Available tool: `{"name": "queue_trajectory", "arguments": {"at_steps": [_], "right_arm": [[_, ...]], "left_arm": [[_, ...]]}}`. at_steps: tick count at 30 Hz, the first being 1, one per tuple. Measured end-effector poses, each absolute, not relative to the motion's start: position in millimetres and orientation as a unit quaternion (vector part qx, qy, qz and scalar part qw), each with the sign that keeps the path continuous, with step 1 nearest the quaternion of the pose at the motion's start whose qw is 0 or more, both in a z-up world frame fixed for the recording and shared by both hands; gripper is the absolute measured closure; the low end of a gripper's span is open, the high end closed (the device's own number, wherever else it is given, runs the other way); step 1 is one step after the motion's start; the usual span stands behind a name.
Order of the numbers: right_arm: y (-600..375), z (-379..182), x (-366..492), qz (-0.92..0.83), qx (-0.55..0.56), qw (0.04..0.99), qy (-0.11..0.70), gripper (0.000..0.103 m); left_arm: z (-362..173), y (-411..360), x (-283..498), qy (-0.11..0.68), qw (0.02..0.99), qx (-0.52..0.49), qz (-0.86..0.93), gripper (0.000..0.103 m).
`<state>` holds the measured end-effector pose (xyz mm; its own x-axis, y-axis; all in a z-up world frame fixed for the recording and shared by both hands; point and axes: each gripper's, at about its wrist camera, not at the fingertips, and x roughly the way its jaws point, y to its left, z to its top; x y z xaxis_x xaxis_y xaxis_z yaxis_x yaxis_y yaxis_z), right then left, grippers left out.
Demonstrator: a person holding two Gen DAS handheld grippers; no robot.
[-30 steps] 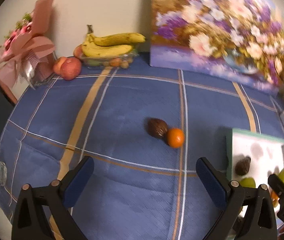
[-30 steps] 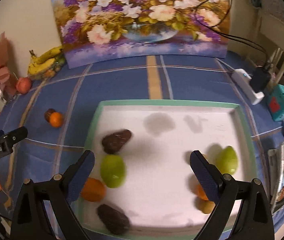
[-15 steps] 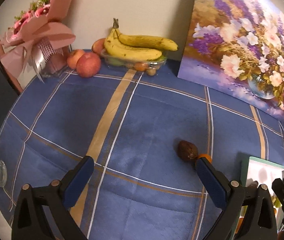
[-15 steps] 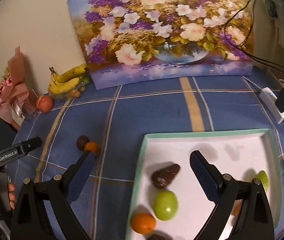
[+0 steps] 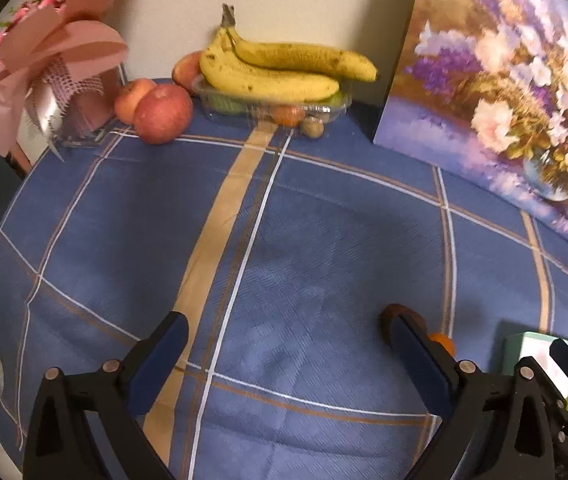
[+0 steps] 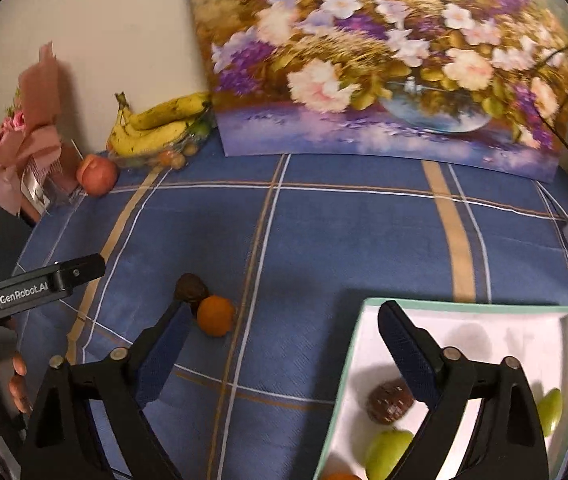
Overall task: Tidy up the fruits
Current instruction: 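Move both open grippers toward the dark date and orange on the cloth, then close the left gripper on the dark date while the right closes on the orange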
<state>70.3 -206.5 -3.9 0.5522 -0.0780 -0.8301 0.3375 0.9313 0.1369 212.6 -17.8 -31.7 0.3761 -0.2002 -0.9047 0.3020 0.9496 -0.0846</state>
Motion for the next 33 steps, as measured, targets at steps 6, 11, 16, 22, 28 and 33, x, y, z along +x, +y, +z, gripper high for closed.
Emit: {"name": "queue_trajectory", "arguments": {"at_steps": [6, 11, 16, 22, 28, 33], "right_arm": [[-198, -33, 93, -0.105, 0.14, 0.857, 0.486, 0.021], [-183, -50, 107, -0.084, 0.129, 0.85, 0.503, 0.03], [-170, -56, 114, -0.064, 0.122, 0.85, 0.509, 0.036], [-159, -62, 119, -0.049, 0.112, 0.847, 0.518, 0.05], [-154, -67, 120, -0.041, 0.108, 0.845, 0.522, 0.062], [-154, -70, 120, -0.042, 0.106, 0.845, 0.523, 0.07]], "left_arm": [[-45, -24, 226, 0.544, 0.823, 0.057, -0.15, 0.001], [-53, -18, 236, 0.553, 0.82, 0.052, -0.14, 0.001], [-53, -11, 239, 0.552, 0.821, 0.046, -0.136, 0.001], [-54, -14, 238, 0.554, 0.819, 0.049, -0.142, 0.001], [-53, -18, 235, 0.553, 0.818, 0.053, -0.148, 0.001], [-52, -21, 235, 0.554, 0.817, 0.05, -0.153, 0.001]]}}
